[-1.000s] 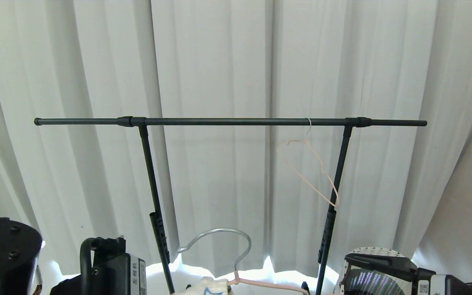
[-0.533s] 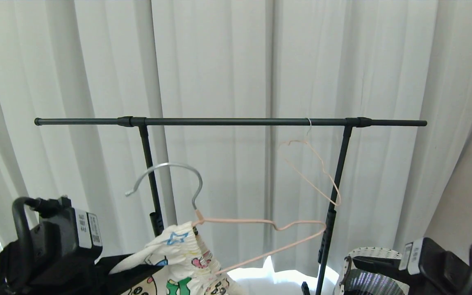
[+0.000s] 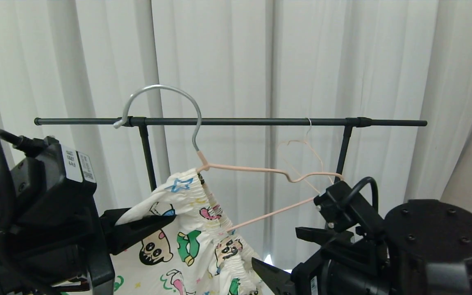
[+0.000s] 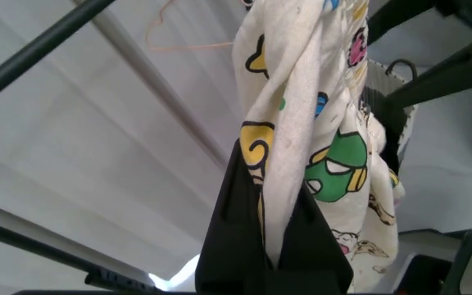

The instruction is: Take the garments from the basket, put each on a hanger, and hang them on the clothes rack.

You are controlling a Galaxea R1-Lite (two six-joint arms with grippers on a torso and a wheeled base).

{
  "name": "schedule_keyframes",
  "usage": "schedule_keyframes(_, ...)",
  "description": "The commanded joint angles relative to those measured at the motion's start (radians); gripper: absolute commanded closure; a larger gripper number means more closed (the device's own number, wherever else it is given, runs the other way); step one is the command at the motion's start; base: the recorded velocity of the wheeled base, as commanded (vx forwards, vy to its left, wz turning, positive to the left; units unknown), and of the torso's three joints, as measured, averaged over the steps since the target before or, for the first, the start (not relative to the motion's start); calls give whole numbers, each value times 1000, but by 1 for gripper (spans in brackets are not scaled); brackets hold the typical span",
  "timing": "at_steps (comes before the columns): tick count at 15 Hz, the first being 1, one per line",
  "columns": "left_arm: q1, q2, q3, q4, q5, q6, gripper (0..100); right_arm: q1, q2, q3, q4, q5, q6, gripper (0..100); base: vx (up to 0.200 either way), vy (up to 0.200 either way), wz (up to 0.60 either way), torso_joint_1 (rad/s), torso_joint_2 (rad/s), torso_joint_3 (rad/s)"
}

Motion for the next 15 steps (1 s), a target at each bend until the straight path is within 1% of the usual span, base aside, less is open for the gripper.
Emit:
schedule_keyframes(1,-1,1,-12,0,0,0,100,3,97,-18,-39,-7,-1,0,0,0,0,0,0,0)
schedule_keyframes(3,-1,1,-25,0,0,-1,100,8,117,-19,-42,-11,-1,0,0,0,0,0,0,0)
schedule_keyframes(4,-1,1,-34,0,0,-1,100,10,124,-18,-42,-25,-1,0,0,0,0,0,0,0)
schedule_keyframes(6,-1,0,-60,0,0,-17,100,8,152,-16,-42,-97,0,0,0,0,0,0,0,0)
schedule_keyframes(7,-1,0,-71,0,0,-35,100,8,153,-13,-42,-105,0,0,0,0,0,0,0,0)
schedule_keyframes(9,0,-3,-77,0,0,-41,100,-4,156,-13,-42,-111,-1,0,0,0,0,0,0,0)
schedule_keyframes(12,14,-11,-65,0,19,-43,100,-49,152,-6,-42,-139,-6,0,0,0,0,0,0,0)
schedule_keyframes(15,16,-16,-34,0,75,-41,100,-122,130,11,-39,-168,-24,0,0,0,0,0,0,0)
